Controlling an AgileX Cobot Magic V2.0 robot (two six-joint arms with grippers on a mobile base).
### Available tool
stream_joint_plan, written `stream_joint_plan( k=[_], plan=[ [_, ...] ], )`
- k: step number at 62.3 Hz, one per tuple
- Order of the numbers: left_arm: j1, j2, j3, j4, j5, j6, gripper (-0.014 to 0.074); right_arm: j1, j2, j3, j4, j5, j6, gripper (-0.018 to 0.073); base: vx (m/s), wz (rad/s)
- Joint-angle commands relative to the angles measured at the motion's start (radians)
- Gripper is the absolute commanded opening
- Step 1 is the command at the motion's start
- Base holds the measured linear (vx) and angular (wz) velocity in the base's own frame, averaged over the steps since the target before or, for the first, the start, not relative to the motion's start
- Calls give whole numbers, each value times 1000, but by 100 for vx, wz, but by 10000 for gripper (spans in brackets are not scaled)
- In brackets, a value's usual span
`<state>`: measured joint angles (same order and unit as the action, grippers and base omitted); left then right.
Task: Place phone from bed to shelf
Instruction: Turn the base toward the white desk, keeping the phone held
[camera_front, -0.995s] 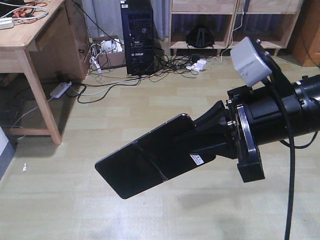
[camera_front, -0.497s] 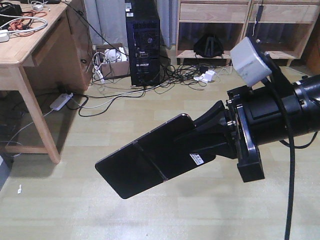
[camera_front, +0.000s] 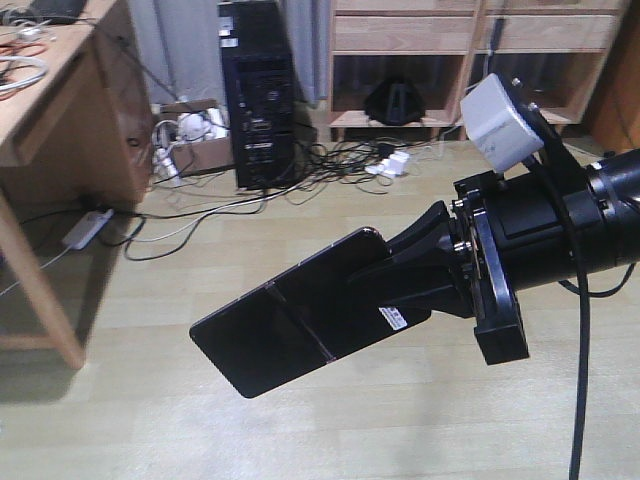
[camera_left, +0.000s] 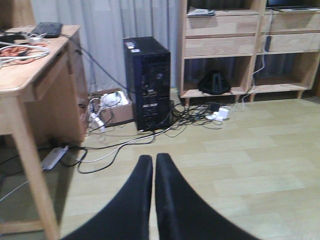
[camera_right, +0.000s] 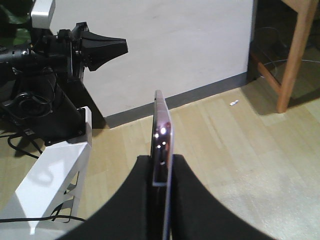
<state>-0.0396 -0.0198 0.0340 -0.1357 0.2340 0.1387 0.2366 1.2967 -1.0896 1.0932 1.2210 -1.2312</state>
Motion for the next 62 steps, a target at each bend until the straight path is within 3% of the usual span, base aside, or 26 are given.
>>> stream_joint_plan(
  k=[1, 62],
  plan=[
    [1, -5, 2, -10, -71, -4, 1, -2, -31, -26, 94, 70, -5, -1, 16, -25],
    [1, -5, 2, -10, -71, -4, 1, -2, -31, -26, 94, 70, -6, -1, 13, -44]
  ],
)
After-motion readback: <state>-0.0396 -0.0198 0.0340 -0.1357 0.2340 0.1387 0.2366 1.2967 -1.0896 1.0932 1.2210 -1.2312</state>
